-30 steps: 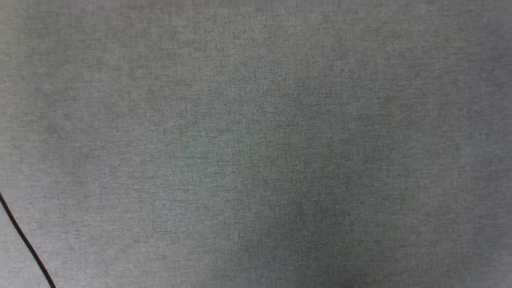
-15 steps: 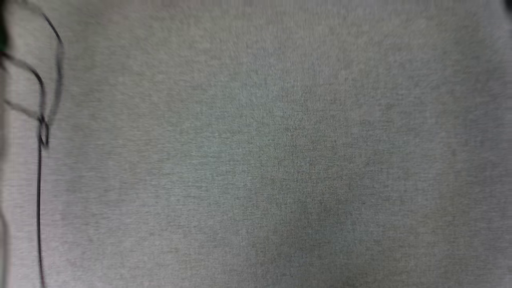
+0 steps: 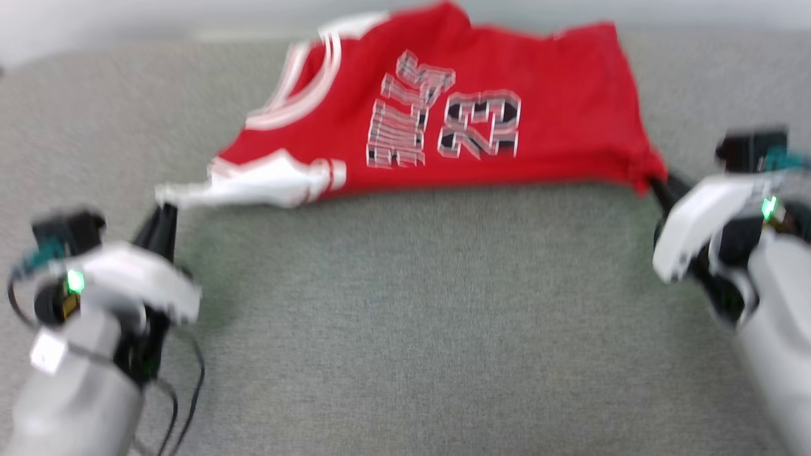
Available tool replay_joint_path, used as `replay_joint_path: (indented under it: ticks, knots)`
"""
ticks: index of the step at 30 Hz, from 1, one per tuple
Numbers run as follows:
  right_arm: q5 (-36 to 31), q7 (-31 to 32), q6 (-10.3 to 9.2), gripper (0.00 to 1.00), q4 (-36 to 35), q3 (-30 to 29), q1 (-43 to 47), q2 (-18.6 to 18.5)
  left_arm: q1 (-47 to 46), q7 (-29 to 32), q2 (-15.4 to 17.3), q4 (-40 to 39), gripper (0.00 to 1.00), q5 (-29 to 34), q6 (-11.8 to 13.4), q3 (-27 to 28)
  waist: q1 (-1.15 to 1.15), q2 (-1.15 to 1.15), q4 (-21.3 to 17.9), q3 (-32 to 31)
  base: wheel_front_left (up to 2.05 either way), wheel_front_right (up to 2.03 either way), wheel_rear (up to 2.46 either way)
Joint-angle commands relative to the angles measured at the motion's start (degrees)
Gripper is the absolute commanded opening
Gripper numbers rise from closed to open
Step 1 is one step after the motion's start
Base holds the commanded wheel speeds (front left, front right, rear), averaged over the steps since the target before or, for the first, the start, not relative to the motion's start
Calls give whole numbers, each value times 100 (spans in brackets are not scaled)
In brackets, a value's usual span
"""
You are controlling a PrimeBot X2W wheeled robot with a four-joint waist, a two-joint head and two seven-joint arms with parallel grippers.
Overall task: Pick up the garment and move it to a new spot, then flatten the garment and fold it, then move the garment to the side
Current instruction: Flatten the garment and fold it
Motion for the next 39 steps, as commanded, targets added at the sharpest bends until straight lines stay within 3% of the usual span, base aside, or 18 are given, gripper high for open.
replay_joint_path:
  ticks: [1,6,13,19,24,31,39]
  knots:
    - [24,-24,-13,0,-64,-31,204,-137,221,-37,97,-71,0,-15,102,77,1,0,31,-415,0,0,0]
    - [183,63,-14,0,-469,-118,1182,-258,1377,-31,230,-756,0,-153,444,205,1,0,-3,-819,0,0,0]
    - [128,278,-21,0,-1160,-438,2424,-359,3031,136,528,-2186,0,-442,1308,526,1,0,-39,-1205,0,0,0]
    - [-36,537,-36,0,-1819,-860,3459,-210,4197,395,705,-3358,0,-665,1983,730,1,0,9,-1439,0,0,0]
    - [-217,812,-36,0,-2423,-1298,4044,4,4683,526,841,-4137,0,-761,2333,881,1,0,57,-1430,0,0,0]
    - [-538,1502,-18,0,-3004,-1614,4037,313,4088,733,966,-4526,0,-669,2198,788,1,0,64,-1151,0,0,0]
    - [-918,1981,-11,0,-3097,-1496,3354,494,2730,971,703,-3857,0,-531,1738,392,1,0,-1,-549,0,0,0]
